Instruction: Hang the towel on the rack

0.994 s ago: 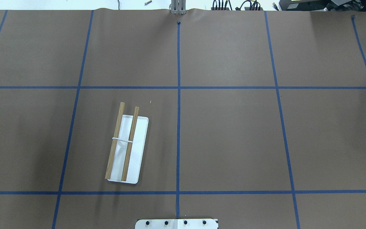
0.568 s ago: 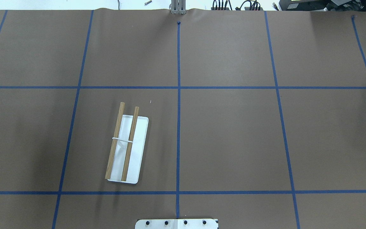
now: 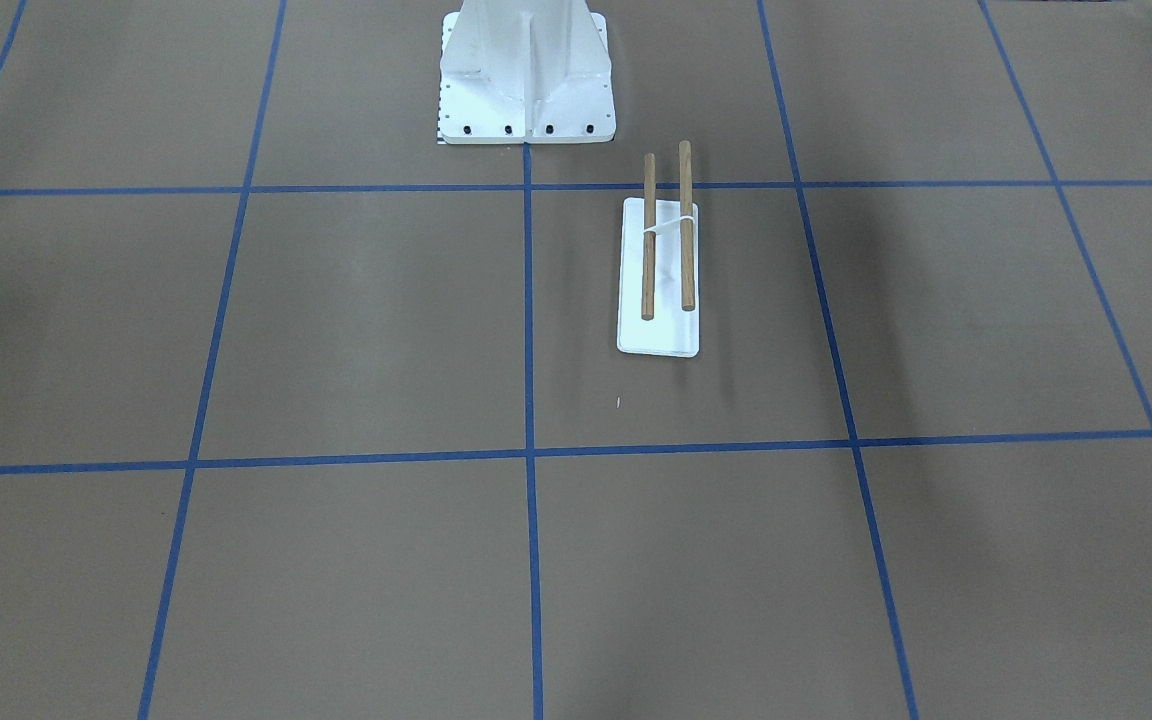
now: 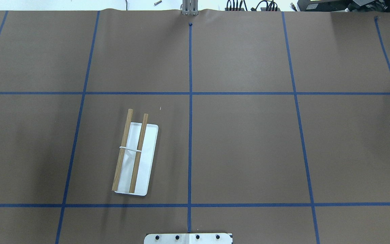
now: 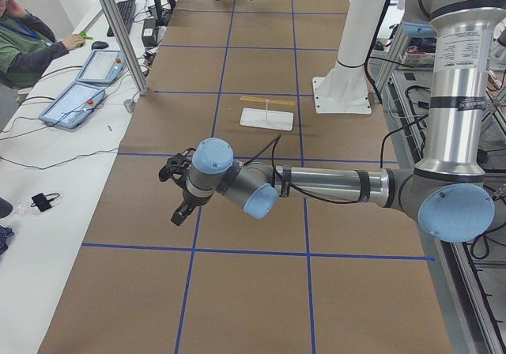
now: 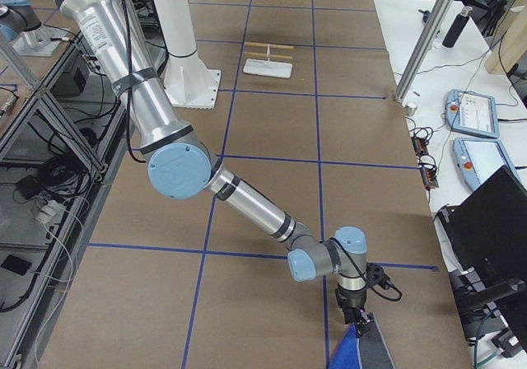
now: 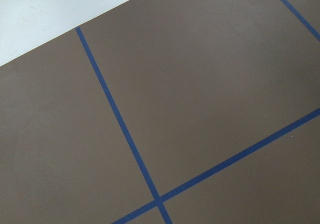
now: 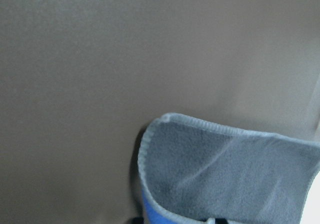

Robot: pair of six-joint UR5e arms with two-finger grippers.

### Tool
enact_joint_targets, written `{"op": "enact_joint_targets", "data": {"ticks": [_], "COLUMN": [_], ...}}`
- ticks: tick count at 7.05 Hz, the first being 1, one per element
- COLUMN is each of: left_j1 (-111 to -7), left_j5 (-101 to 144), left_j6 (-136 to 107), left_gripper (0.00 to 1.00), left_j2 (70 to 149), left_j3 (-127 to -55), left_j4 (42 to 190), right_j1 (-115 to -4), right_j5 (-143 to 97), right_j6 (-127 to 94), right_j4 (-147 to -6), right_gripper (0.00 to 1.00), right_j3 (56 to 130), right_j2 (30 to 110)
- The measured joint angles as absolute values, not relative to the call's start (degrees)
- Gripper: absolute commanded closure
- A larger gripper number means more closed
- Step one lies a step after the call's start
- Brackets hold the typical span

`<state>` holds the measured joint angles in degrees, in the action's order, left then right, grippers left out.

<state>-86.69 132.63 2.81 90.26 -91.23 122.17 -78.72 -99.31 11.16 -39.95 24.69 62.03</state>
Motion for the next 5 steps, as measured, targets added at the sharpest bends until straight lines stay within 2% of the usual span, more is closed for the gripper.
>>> {"op": "enact_joint_targets", "data": {"ticks": [1,2,3,5], "left_j1": [-86.67,-86.67,-86.66,-86.66], "left_j5": [132.63,132.63,132.65,132.70], "left_j6": [2.81,2.81,2.81,2.81], "left_gripper": [0.02,0.02,0.02,0.02], "left_j2": [90.26,90.26,90.27,90.26], "left_j3": [-91.23,-91.23,-91.24,-91.30], "left_j4": [122.17,122.17,122.17,122.17], "right_j1": [-78.66,-78.62,-78.62,-78.64], "right_j5": [-98.93,-98.69,-98.59,-98.36], "right_j6": [11.16,11.16,11.16,11.16], "right_j4": [-39.98,-39.98,-39.99,-39.97], "right_gripper": [0.65,0.97,1.00,1.00], "right_j3": [23.89,23.44,23.24,23.14], "right_j2": [61.35,60.93,60.75,60.68]}}
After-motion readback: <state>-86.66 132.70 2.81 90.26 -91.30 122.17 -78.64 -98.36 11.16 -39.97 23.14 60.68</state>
